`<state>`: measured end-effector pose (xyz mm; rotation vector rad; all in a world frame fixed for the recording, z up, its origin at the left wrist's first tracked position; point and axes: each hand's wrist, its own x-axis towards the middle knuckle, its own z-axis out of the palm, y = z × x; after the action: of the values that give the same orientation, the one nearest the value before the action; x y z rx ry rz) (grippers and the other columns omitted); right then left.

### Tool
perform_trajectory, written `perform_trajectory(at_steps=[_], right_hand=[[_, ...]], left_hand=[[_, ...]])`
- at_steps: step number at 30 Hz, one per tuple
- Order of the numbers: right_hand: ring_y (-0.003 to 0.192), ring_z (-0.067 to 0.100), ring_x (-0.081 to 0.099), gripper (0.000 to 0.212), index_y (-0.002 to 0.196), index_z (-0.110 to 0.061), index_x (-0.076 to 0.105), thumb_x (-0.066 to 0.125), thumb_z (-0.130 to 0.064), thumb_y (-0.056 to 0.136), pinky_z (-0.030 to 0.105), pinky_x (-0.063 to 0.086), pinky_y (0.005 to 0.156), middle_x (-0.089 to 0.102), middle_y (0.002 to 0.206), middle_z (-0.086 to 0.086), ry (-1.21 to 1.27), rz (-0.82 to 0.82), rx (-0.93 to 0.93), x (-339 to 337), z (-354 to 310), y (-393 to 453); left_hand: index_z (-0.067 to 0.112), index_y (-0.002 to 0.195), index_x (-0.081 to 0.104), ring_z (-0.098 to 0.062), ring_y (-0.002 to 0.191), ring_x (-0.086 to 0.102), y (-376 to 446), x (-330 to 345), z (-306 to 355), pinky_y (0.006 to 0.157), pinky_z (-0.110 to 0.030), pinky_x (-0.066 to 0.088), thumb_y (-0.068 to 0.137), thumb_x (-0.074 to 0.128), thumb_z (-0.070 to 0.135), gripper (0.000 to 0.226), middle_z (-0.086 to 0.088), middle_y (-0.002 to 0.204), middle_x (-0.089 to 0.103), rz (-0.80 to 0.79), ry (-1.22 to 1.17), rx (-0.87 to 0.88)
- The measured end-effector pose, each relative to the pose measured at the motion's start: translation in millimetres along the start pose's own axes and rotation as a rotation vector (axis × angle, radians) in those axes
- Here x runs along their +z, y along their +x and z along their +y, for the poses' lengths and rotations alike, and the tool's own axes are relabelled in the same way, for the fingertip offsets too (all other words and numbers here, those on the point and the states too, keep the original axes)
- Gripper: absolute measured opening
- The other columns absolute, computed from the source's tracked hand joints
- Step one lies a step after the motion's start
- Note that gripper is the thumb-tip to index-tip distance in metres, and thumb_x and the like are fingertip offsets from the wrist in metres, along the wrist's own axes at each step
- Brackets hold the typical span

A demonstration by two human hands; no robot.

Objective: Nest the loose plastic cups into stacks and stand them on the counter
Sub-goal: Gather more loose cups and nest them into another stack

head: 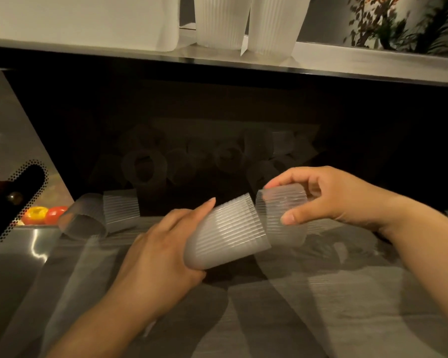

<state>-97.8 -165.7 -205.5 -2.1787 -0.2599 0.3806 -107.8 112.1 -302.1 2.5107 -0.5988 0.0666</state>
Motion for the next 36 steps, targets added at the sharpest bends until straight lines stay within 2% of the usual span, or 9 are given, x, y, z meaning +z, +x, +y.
perform_trajectory(at_steps=[3, 6, 10, 15, 18, 22, 28, 31, 36], right_hand=[[0.107, 0.006, 0.065, 0.045, 0.121, -0.038, 0.065, 0.067, -0.044, 0.076, 0.031, 0.052, 0.094, 0.070, 0.114, -0.014, -0.002, -0.111, 0.052, 0.4, -10.6, 6.5], [0.122, 0.002, 0.053, 0.051, 0.135, -0.060, 0.040, 0.037, -0.069, 0.085, 0.039, 0.042, 0.109, 0.056, 0.133, -0.023, -0.078, -0.188, 0.080, 18.0, -13.8, 18.6], [0.133, 0.008, 0.044, 0.045, 0.130, -0.072, 0.032, 0.018, -0.076, 0.087, 0.040, 0.035, 0.112, 0.046, 0.144, -0.017, 0.155, -0.070, 0.083, 47.4, -4.3, 32.2], [0.082, 0.017, 0.069, 0.029, 0.122, -0.016, 0.050, 0.049, -0.035, 0.100, 0.027, 0.051, 0.062, 0.060, 0.122, 0.007, 0.416, 0.616, 0.334, 46.1, 41.3, 78.9], [0.075, 0.020, 0.068, 0.032, 0.128, -0.008, 0.051, 0.053, -0.021, 0.098, 0.024, 0.052, 0.044, 0.062, 0.109, 0.008, 0.716, 0.650, 0.513, 42.4, 62.4, 100.2], [0.080, 0.023, 0.067, 0.009, 0.098, -0.015, 0.061, 0.066, -0.019, 0.091, 0.031, 0.052, 0.051, 0.067, 0.101, 0.009, 0.990, 0.687, 0.502, 37.4, 64.1, 118.9], [0.077, 0.025, 0.069, 0.011, 0.105, -0.010, 0.061, 0.059, -0.010, 0.094, 0.036, 0.054, 0.051, 0.069, 0.092, 0.012, 1.248, 0.732, 0.417, 31.0, 54.5, 113.0], [0.082, 0.027, 0.069, 0.014, 0.107, -0.010, 0.055, 0.049, -0.002, 0.097, 0.037, 0.054, 0.057, 0.067, 0.100, 0.014, 1.099, 0.794, 0.422, 29.2, 53.4, 95.1], [0.079, 0.017, 0.063, 0.031, 0.120, -0.017, 0.056, 0.067, -0.017, 0.091, 0.030, 0.056, 0.066, 0.066, 0.100, 0.007, 0.728, 0.713, 0.254, 31.6, 41.4, 50.8]], left_hand=[[0.080, 0.126, -0.007, 0.012, 0.102, 0.040, 0.4, -0.5, 2.9, 0.080, -0.011, 0.036, 0.067, 0.082, 0.036, 0.116, 0.045, 0.119, 0.025, 0.006, -0.025, 0.020], [0.080, 0.127, -0.009, 0.007, 0.104, 0.040, 3.6, 0.5, 7.1, 0.082, -0.019, 0.041, 0.067, 0.082, 0.042, 0.115, 0.040, 0.119, 0.024, 0.017, -0.028, 0.036], [0.072, 0.131, -0.007, 0.006, 0.104, 0.039, 6.5, 6.5, 8.9, 0.081, -0.016, 0.037, 0.068, 0.082, 0.043, 0.113, 0.035, 0.123, 0.026, 0.043, -0.043, -0.009], [0.073, 0.133, -0.006, 0.002, 0.101, 0.042, 8.0, 5.0, -2.8, 0.081, -0.022, 0.044, 0.071, 0.079, 0.043, 0.109, 0.029, 0.130, 0.030, 0.088, -0.025, -0.088], [0.065, 0.142, 0.001, 0.002, 0.099, 0.040, 8.9, 4.9, -11.8, 0.074, -0.021, 0.039, 0.070, 0.081, 0.039, 0.110, 0.028, 0.130, 0.033, 0.113, 0.007, -0.143], [0.062, 0.145, 0.007, 0.002, 0.099, 0.041, 8.9, 6.6, -16.2, 0.072, -0.020, 0.037, 0.068, 0.082, 0.037, 0.111, 0.028, 0.129, 0.036, 0.122, 0.037, -0.152], [0.061, 0.146, 0.012, 0.002, 0.098, 0.042, 9.4, 5.9, -19.3, 0.072, -0.019, 0.037, 0.068, 0.082, 0.033, 0.108, 0.030, 0.127, 0.038, 0.124, 0.018, -0.153], [0.062, 0.145, 0.010, 0.004, 0.098, 0.039, 8.9, 5.1, -19.1, 0.071, -0.019, 0.035, 0.069, 0.082, 0.035, 0.109, 0.031, 0.128, 0.036, 0.111, 0.027, -0.159], [0.063, 0.145, 0.004, 0.003, 0.100, 0.040, 5.2, 3.5, -14.7, 0.076, -0.020, 0.039, 0.069, 0.082, 0.037, 0.112, 0.030, 0.129, 0.035, 0.081, 0.023, -0.159]])
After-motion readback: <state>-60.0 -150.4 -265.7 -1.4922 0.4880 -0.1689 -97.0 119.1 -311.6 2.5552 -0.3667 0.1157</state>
